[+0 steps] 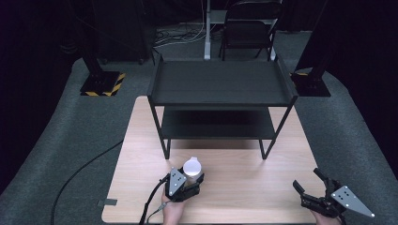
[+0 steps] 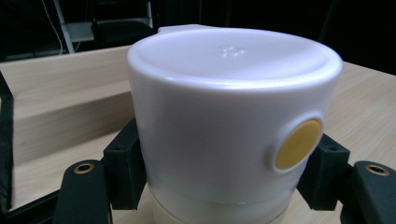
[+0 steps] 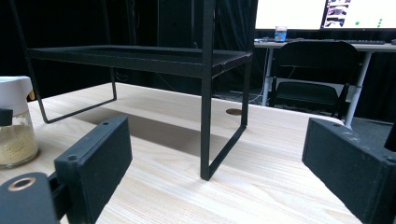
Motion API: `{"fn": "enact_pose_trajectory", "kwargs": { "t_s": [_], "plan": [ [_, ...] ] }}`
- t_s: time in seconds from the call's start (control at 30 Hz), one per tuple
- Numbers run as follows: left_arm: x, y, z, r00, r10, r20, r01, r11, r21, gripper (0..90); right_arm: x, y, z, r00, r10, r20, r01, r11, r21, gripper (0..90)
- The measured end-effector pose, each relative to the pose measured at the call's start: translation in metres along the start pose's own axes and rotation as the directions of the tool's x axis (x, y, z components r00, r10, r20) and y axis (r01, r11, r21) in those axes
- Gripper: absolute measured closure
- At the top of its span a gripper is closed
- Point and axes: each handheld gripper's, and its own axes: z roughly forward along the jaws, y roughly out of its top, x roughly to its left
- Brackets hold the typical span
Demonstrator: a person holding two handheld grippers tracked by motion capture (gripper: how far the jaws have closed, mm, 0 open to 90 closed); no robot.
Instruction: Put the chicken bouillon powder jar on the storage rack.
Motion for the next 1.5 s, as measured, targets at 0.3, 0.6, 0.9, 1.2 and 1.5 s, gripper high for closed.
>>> {"fn": "enact_pose_trajectory", "kwargs": {
  "t_s": [0.3,0.6,0.9,1.2,1.5],
  "plan": [
    [0.001,0.019,-0.001,0.9988,-0.009,0.048,0.01,0.9998,-0.018,30.8,0.0,0.0,0.0,1.0,-0.001,-0.003,0.001,1.0,0.002,7.6],
    [0.009,0.069,-0.003,0.9961,0.029,0.083,-0.022,0.9971,-0.073,30.8,0.0,0.001,0.001,1.0,0.007,-0.001,-0.007,1.0,0.003,8.0],
    [0.015,0.116,0.005,0.9973,0.047,0.057,-0.04,0.9927,-0.114,30.8,0.0,0.0,0.001,1.0,0.004,-0.001,-0.004,1.0,-0.001,8.0],
    [0.022,0.14,0.025,0.9984,0.053,0.018,-0.051,0.9913,-0.122,30.8,0.0,0.0,0.001,1.0,0.004,-0.004,-0.004,1.0,-0.001,8.0],
    [0.019,0.152,0.054,0.9987,0.04,-0.032,-0.044,0.9883,-0.146,30.8,-0.001,0.0,0.001,0.9999,0.011,-0.004,-0.011,0.9999,0.0,8.0]
  ]
}}
